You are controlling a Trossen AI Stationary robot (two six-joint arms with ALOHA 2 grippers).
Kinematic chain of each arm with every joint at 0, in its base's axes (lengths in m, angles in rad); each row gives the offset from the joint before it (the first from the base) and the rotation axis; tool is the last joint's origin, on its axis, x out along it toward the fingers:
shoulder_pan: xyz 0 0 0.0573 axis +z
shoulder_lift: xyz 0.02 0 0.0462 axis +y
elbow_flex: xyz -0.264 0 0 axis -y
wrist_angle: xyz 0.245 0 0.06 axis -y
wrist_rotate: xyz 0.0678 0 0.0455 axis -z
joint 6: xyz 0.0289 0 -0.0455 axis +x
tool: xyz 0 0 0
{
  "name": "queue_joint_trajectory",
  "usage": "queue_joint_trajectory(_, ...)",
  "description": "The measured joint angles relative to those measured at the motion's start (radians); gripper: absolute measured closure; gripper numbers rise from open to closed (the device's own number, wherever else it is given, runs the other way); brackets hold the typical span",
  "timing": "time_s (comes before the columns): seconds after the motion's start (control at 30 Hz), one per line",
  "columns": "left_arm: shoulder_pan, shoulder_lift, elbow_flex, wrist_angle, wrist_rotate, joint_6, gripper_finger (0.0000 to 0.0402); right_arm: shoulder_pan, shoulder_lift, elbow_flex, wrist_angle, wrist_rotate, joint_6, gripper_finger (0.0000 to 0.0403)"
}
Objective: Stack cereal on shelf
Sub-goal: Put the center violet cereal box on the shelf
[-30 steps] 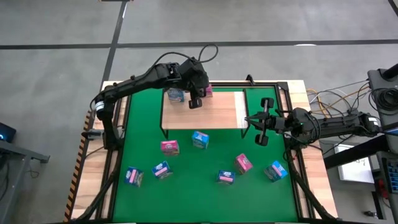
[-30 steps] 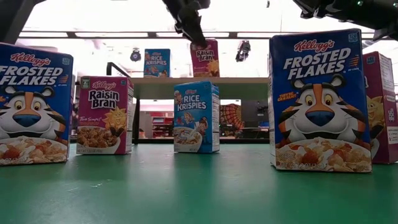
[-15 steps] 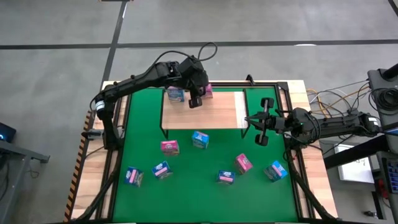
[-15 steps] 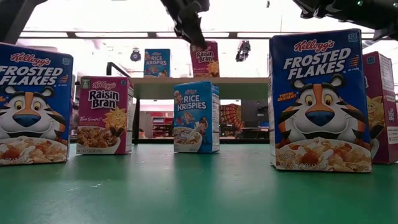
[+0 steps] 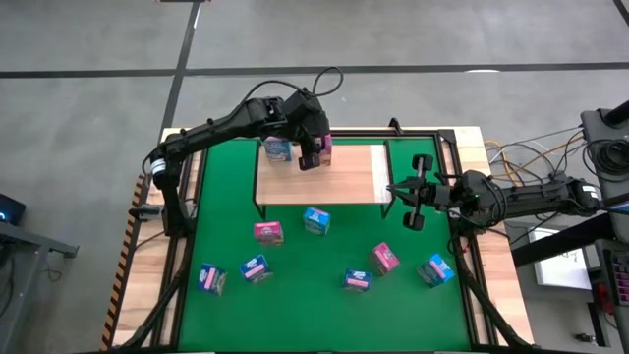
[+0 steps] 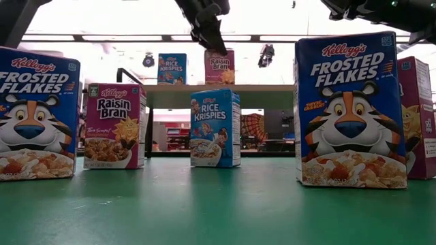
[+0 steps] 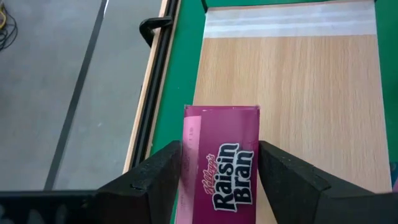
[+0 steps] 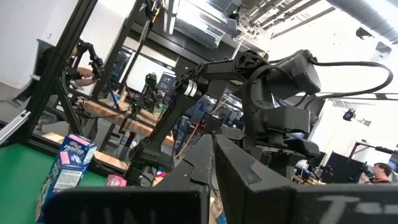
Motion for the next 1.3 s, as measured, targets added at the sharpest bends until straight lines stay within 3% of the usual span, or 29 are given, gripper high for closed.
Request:
queue_joint_trajectory(0.53, -0.014, -0.001, 0.162, -0.124, 0.006, 0.006, 0.0208, 0.0, 0.0, 0.0, 0.0, 0.0, -0.002, 0.0394)
queue_joint_trajectory(0.93, 0.006, 0.033, 0.126, -0.116, 0.004, 0.022, 0.0116, 0.0, 0.0, 0.0, 0.0, 0.0, -0.001, 0.0394)
queue_joint_trajectory(1.3, 0.026, 0.068, 0.127, -0.124, 0.0, 0.063, 0.0123, 0.0, 0.0, 0.0, -0.001, 0.0, -0.002, 0.0394)
